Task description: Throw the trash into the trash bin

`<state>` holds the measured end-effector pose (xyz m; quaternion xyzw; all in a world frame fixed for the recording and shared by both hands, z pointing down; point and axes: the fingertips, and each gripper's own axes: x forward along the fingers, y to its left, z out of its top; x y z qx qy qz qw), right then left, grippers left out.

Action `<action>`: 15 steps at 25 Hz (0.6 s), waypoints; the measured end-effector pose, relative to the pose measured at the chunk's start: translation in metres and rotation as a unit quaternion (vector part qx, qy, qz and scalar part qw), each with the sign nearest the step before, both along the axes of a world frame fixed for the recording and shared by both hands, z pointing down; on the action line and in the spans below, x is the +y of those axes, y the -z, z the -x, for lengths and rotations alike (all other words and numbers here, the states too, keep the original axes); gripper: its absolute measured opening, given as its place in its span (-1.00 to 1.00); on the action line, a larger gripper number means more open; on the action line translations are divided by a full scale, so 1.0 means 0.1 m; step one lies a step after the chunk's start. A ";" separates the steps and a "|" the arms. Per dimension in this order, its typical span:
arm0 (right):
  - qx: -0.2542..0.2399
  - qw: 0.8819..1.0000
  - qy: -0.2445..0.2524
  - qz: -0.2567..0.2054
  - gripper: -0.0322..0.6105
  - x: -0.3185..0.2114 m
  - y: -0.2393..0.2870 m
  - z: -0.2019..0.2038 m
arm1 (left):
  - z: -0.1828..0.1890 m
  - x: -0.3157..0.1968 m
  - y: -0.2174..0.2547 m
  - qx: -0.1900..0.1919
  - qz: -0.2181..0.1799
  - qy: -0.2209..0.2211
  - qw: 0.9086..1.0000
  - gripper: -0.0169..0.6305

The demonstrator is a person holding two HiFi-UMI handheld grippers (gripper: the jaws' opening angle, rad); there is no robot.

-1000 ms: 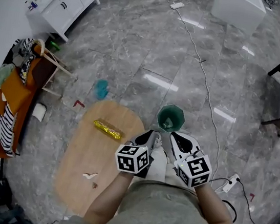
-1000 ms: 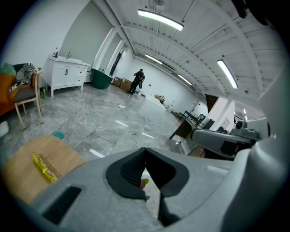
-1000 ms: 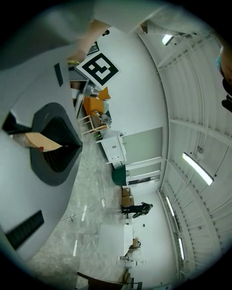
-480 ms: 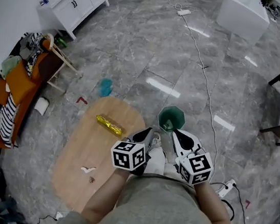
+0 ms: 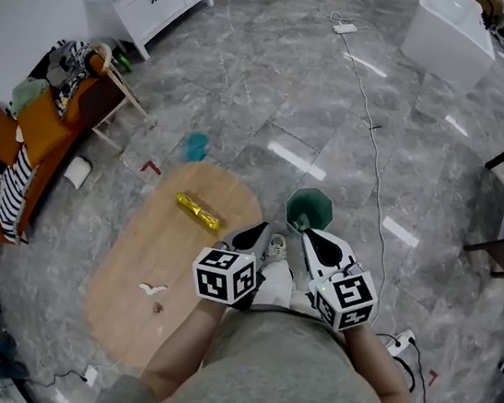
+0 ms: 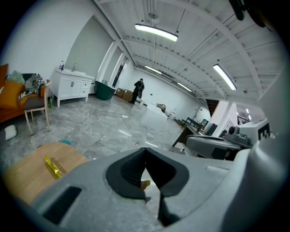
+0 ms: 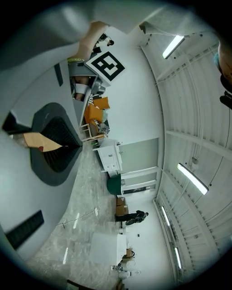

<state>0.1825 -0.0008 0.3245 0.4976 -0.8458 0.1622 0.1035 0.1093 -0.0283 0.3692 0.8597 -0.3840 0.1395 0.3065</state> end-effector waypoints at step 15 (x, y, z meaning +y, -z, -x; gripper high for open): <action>0.010 0.997 0.076 0.002 -0.87 0.11 0.01 0.48 | 0.42 0.16 0.02 0.029 0.003 0.057 0.998 -0.92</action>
